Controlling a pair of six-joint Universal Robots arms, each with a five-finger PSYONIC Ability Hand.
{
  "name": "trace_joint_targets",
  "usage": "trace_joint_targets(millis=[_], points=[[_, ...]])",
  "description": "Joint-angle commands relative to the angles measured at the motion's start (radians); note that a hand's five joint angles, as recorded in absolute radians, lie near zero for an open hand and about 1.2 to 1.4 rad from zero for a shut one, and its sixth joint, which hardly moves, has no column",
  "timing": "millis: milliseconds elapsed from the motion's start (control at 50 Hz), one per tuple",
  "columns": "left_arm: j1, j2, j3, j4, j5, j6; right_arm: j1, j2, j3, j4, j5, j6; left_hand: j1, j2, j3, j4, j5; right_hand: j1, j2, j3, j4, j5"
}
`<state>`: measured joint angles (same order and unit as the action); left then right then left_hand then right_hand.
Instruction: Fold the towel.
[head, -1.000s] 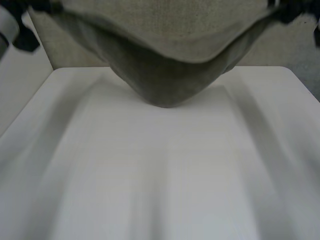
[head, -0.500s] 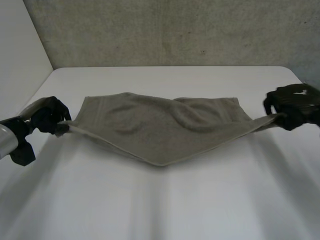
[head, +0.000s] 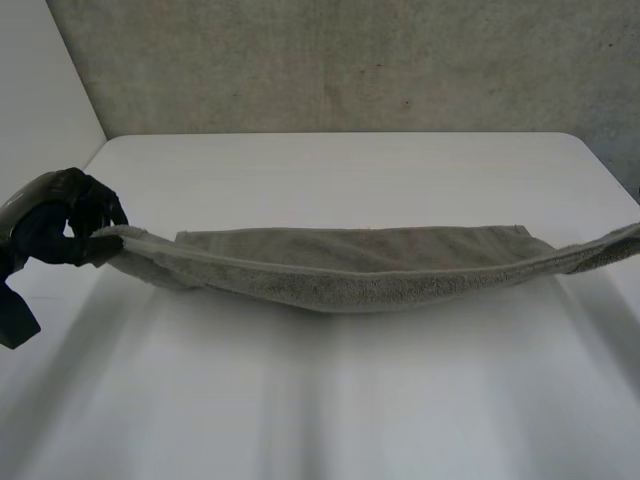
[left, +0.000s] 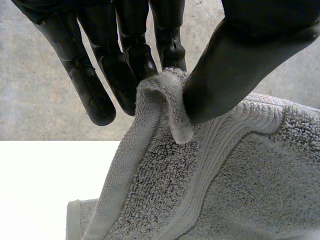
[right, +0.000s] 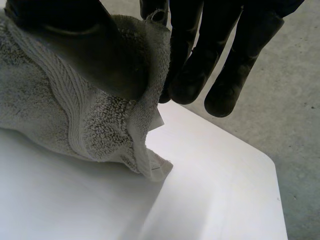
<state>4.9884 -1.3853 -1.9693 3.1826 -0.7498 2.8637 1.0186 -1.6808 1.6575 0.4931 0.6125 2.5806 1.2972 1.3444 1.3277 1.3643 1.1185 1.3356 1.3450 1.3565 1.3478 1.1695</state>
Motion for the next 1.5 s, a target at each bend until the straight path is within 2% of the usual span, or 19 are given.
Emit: trace_joint_targets(millis=[20, 120, 160, 220, 260, 320, 540, 700, 820, 980, 1120, 1340, 1360, 1380, 1400, 1420, 1440, 1460, 1500], points=[[0.005, -0.050, 0.043, 0.026, -0.006, 0.005, 0.015, 0.023, 0.031, -0.008, 0.007, -0.074, 0.099, 0.052, 0.069, 0.032, 0.103, 0.061, 0.051, 0.040, 0.048, 0.052], [-0.023, -0.205, 0.107, 0.103, -0.019, 0.003, 0.097, 0.158, 0.001, -0.028, 0.038, -0.096, 0.099, 0.052, 0.069, 0.032, 0.103, 0.061, 0.051, 0.040, 0.048, 0.052], [-0.046, -0.253, 0.138, 0.117, -0.029, 0.003, 0.188, 0.251, -0.050, -0.044, 0.117, -0.092, 0.099, 0.052, 0.069, 0.032, 0.103, 0.061, 0.051, 0.040, 0.048, 0.052], [-0.093, -0.361, 0.208, 0.129, -0.083, 0.011, 0.235, 0.283, -0.074, -0.048, 0.168, -0.092, 0.099, 0.052, 0.069, 0.032, 0.103, 0.061, 0.051, 0.040, 0.048, 0.052], [-0.118, -0.420, 0.251, 0.129, -0.115, 0.014, 0.313, 0.357, -0.128, -0.073, 0.266, -0.092, 0.099, 0.052, 0.069, 0.032, 0.103, 0.061, 0.051, 0.040, 0.048, 0.052], [-0.153, -0.520, 0.342, 0.120, -0.168, 0.016, 0.354, 0.424, -0.174, -0.108, 0.326, -0.085, 0.099, 0.052, 0.069, 0.032, 0.103, 0.061, 0.051, 0.040, 0.048, 0.052], [-0.198, -0.731, 0.567, 0.122, -0.204, 0.014, 0.416, 0.535, -0.289, -0.222, 0.372, 0.039, 0.099, 0.052, 0.069, 0.032, 0.103, 0.061, 0.051, 0.040, 0.048, 0.052], [-0.245, -0.833, 0.705, 0.123, -0.209, 0.013, 0.483, 0.644, -0.424, -0.304, 0.492, 0.089, 0.099, 0.052, 0.069, 0.032, 0.103, 0.061, 0.051, 0.040, 0.048, 0.052], [-0.279, -0.919, 0.793, 0.128, -0.246, 0.014, 0.509, 0.710, -0.487, -0.309, 0.527, 0.090, 0.099, 0.052, 0.069, 0.032, 0.103, 0.061, 0.051, 0.040, 0.048, 0.052], [-0.281, -1.018, 0.866, 0.129, -0.246, 0.014, 0.549, 0.786, -0.553, -0.375, 0.573, 0.092, 0.099, 0.052, 0.069, 0.032, 0.103, 0.061, 0.051, 0.040, 0.048, 0.052], [-0.282, -1.083, 0.908, 0.131, -0.247, 0.014, 0.575, 0.854, -0.604, -0.468, 0.662, 0.107, 0.099, 0.052, 0.069, 0.032, 0.103, 0.061, 0.051, 0.040, 0.048, 0.052], [-0.284, -1.126, 0.951, 0.131, -0.261, 0.014, 0.615, 0.923, -0.631, -0.524, 0.674, 0.108, 0.099, 0.052, 0.069, 0.032, 0.103, 0.061, 0.051, 0.040, 0.048, 0.052], [-0.284, -1.127, 0.957, 0.131, -0.264, 0.014, 0.615, 0.923, -0.631, -0.524, 0.674, 0.108, -0.034, -0.081, -0.065, -0.101, -0.030, 0.061, 0.051, 0.040, 0.048, 0.052], [-0.287, -1.127, 0.960, 0.131, -0.267, 0.013, 0.618, 0.929, -0.636, -0.524, 0.676, 0.108, -0.358, -0.405, -0.389, -0.425, -0.354, 0.061, 0.051, 0.040, 0.048, 0.052], [-0.287, -1.127, 0.960, 0.131, -0.267, 0.013, 0.620, 0.935, -0.637, -0.522, 0.678, 0.108, -0.361, -0.409, -0.392, -0.429, -0.357, 0.015, 0.006, -0.006, 0.003, 0.007], [-0.290, -1.126, 0.960, 0.131, -0.269, 0.011, 0.620, 0.935, -0.637, -0.522, 0.678, 0.108, -0.731, -0.778, -0.761, -0.798, -0.726, 0.015, 0.005, -0.006, 0.003, 0.006], [-0.290, -1.126, 0.960, 0.131, -0.269, 0.011, 0.620, 0.937, -0.637, -0.521, 0.678, 0.112, -0.734, -0.781, -0.765, -0.801, -0.730, -0.648, -0.657, -0.669, -0.660, -0.656], [-0.293, -1.123, 0.960, 0.131, -0.269, 0.006, 0.621, 0.935, -0.637, -0.519, 0.678, 0.112, -1.048, -1.095, -1.079, -1.115, -1.044, -1.161, -1.170, -1.182, -1.173, -1.170], [-0.297, -1.120, 0.960, 0.131, -0.269, 0.006, 0.621, 0.929, -0.636, -0.519, 0.676, 0.116, -1.116, -1.163, -1.146, -1.183, -1.112, -1.161, -1.170, -1.182, -1.173, -1.170]])
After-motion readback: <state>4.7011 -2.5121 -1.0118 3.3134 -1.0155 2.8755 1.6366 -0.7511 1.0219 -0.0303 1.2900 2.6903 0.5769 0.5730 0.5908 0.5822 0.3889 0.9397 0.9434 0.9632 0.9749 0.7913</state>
